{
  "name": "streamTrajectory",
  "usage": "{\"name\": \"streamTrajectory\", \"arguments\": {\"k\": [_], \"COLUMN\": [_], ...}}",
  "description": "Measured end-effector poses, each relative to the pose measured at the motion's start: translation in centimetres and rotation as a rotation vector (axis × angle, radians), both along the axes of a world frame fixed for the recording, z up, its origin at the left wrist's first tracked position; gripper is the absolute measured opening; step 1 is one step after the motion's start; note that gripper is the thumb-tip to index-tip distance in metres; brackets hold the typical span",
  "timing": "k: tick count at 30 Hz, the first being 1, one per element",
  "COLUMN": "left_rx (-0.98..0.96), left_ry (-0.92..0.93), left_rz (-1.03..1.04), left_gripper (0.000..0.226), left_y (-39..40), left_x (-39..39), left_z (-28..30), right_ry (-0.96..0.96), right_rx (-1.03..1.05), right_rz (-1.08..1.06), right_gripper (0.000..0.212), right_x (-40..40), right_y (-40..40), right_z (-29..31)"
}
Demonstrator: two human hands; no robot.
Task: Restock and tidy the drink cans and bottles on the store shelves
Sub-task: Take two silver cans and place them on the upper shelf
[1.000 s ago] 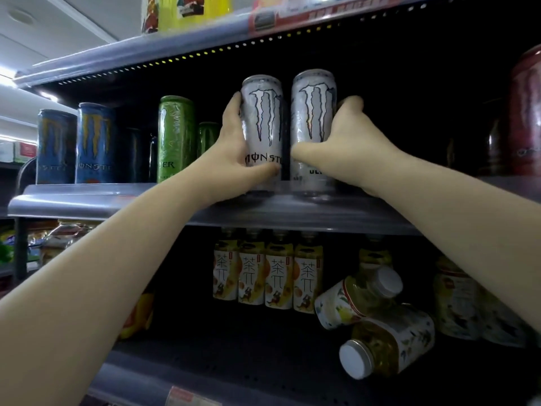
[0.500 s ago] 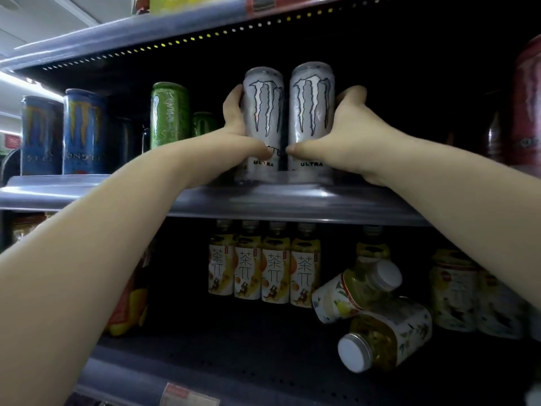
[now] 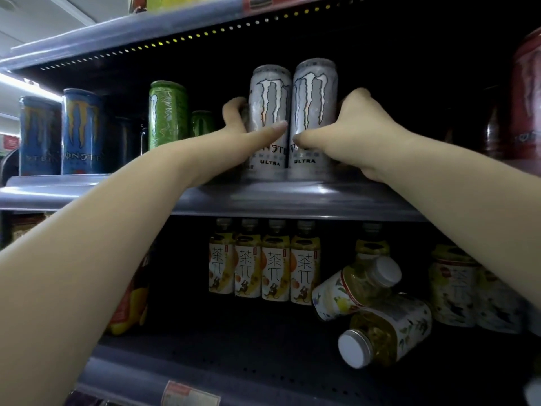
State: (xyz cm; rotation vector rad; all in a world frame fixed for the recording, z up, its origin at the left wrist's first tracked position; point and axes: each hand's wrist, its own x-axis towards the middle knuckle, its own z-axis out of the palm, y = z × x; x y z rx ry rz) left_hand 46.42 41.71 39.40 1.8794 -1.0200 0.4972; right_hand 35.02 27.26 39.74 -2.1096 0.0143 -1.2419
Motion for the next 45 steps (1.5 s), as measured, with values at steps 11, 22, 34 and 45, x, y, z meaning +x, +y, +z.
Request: {"name": "streamTrajectory", "arguments": {"k": [11, 22, 34, 45], "left_rx": [-0.085, 0.013, -0.184, -0.119], "left_ry": [-0.028, -0.077, -0.575, -0.257], "left_rz": [-0.062, 0.025, 0.366, -0.247], "left_gripper": [0.072, 0.074, 0.068, 0.033], "left_y": [0.6, 0.0, 0.6, -6.6], "left_x": [0.0, -0.7, -6.8, -19.8], "left_z": [-0.7, -0.6, -6.7, -25.4], "right_ry": [0.015, 0.024, -0.239, 0.034], "right_rx": [0.009, -0.102, -0.46, -0.401], "right_rz": [0.018, -0.156, -0.212, -0.139], "right_gripper": [0.036, 0.089, 0.053, 0.047], "right_x": [0.2, 0.3, -4.9, -20.9], "right_y": [-0.1, 0.1, 1.8, -6.9], "right_z": [0.0, -0.2, -3.0, -20.5]}}
